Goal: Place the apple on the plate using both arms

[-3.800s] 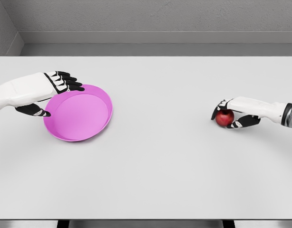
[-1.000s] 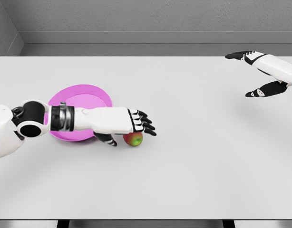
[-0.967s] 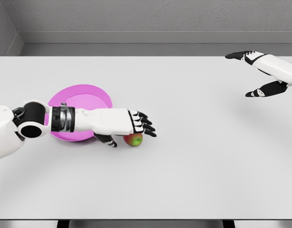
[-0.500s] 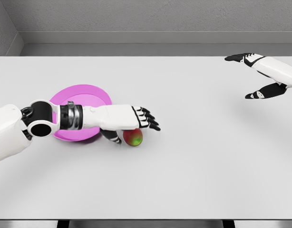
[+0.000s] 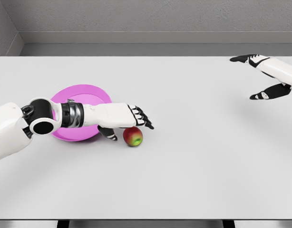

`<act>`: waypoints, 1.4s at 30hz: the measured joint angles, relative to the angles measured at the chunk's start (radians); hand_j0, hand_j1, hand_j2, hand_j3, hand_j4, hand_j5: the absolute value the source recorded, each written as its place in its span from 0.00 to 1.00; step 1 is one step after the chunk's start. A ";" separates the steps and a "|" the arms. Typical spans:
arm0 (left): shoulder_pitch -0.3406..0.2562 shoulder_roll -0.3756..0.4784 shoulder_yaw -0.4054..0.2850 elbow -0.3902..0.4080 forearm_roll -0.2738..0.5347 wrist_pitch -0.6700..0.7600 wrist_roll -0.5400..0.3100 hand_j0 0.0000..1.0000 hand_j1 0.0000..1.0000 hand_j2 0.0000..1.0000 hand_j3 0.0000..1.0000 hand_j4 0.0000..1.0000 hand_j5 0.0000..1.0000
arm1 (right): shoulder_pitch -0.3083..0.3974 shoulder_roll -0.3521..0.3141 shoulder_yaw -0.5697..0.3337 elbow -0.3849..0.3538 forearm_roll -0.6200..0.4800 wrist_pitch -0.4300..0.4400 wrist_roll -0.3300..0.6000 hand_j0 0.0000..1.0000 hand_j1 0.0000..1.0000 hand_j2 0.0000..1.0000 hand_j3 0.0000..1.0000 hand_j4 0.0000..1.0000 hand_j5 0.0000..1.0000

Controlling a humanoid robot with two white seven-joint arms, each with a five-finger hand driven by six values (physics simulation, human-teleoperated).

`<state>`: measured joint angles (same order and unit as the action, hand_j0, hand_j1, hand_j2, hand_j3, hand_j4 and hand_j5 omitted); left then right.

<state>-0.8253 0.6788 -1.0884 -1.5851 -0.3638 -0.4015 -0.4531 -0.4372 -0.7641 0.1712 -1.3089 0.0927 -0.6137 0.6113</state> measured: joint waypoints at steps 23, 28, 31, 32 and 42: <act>0.003 -0.017 -0.003 -0.002 -0.002 0.002 -0.019 0.86 0.86 0.86 0.86 0.86 0.86 | -0.009 -0.003 0.002 0.017 0.001 0.000 0.000 1.00 1.00 1.00 1.00 1.00 1.00; 0.003 -0.015 -0.014 -0.001 -0.003 0.000 -0.018 0.86 0.86 0.86 0.86 0.86 0.86 | -0.009 -0.008 0.001 0.011 0.001 0.000 0.000 1.00 1.00 1.00 1.00 1.00 1.00; 0.003 -0.015 -0.022 0.000 -0.003 0.000 -0.017 0.86 0.86 0.86 0.86 0.86 0.86 | -0.011 -0.009 0.001 0.010 0.000 0.000 0.000 1.00 1.00 1.00 1.00 1.00 1.00; 0.003 -0.015 -0.023 0.000 -0.003 0.000 -0.017 0.84 0.84 0.84 0.84 0.84 0.84 | -0.011 -0.009 0.001 0.010 0.000 0.000 0.000 1.00 1.00 1.00 1.00 1.00 1.00; 0.002 -0.014 -0.035 0.001 -0.004 -0.004 -0.017 0.65 0.65 0.65 0.65 0.65 0.65 | -0.011 -0.008 0.001 0.009 -0.001 0.000 0.000 1.00 1.00 1.00 1.00 1.00 1.00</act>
<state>-0.8237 0.6653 -1.1235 -1.5845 -0.3676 -0.4052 -0.4698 -0.4479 -0.7722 0.1720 -1.3003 0.0920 -0.6138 0.6114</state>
